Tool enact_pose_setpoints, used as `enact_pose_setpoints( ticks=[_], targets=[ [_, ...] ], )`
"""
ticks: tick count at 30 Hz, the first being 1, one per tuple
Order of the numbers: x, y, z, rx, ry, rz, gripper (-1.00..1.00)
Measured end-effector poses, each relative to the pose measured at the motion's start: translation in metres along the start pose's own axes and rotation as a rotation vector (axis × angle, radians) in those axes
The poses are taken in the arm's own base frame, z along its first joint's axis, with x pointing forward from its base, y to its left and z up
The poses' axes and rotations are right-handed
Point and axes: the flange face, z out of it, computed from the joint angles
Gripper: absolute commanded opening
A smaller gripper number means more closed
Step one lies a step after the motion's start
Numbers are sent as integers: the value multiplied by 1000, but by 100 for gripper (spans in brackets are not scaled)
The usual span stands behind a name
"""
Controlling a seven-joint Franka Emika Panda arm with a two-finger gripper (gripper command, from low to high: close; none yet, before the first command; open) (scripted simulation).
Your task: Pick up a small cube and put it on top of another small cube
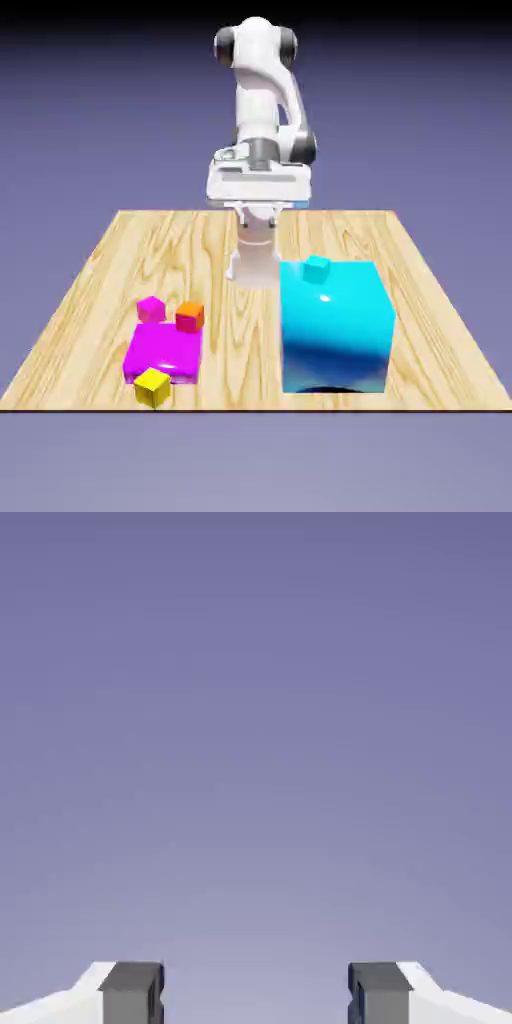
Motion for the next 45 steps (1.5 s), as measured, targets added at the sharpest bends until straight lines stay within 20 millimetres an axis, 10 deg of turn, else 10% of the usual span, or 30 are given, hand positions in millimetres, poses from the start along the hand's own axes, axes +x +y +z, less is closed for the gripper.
enact_pose_setpoints(
  ticks=[8, 16, 24, 25, 35, 45],
  targets=[
    [38, 183, 78, -422, -207, 344, 0],
    [1, 390, 82, -747, -463, 782, 0],
    [-45, 422, 130, -760, -489, 784, 0],
    [-47, 423, 132, -760, -489, 784, -100],
    [-5, 393, 85, -759, -489, 784, -100],
    [28, 220, 79, -769, -453, 912, -100]
  ],
)
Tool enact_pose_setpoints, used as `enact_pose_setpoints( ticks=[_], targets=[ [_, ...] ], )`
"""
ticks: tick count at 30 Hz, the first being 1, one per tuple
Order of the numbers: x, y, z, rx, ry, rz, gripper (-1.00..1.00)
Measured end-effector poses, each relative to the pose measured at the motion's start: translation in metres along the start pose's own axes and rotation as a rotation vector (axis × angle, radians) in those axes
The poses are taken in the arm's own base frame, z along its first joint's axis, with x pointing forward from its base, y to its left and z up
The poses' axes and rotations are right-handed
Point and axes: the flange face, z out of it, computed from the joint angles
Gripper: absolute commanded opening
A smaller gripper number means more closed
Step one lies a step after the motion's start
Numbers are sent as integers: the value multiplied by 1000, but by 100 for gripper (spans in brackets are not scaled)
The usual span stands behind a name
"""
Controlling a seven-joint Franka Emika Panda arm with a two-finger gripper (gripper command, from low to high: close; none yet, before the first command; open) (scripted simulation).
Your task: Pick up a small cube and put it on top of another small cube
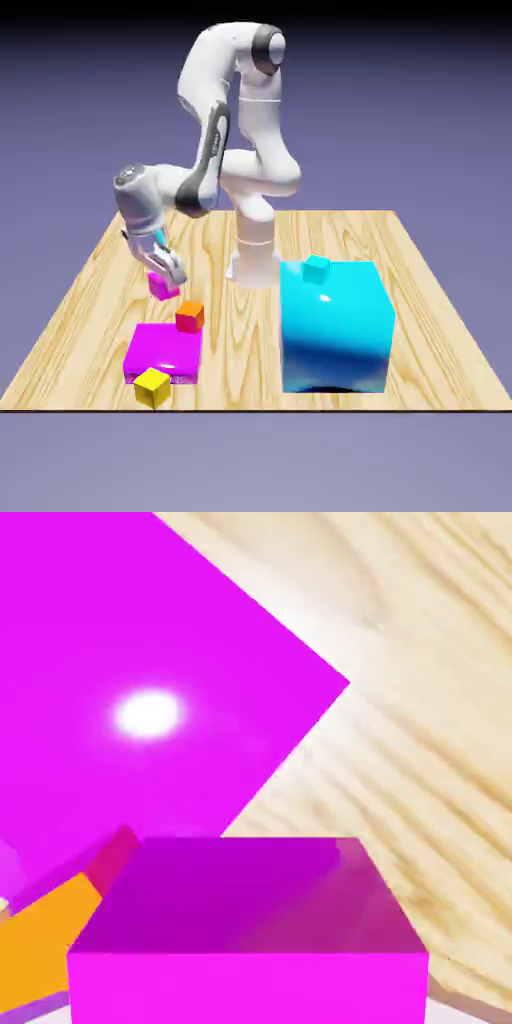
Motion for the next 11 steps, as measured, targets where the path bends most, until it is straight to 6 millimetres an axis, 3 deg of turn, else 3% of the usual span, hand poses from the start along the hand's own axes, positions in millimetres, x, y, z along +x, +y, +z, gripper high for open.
enact_pose_setpoints(
  ticks=[1, 3, 8, 9, 11],
  targets=[
    [-15, -4, -9, 0, -1, 11, -100],
    [-20, -5, -12, 0, -2, 15, -100],
    [-18, -8, 57, -1, 0, 14, -100],
    [-17, -7, 57, -1, 0, 15, 100],
    [-17, -7, 57, -2, 1, 15, 100]
  ],
)
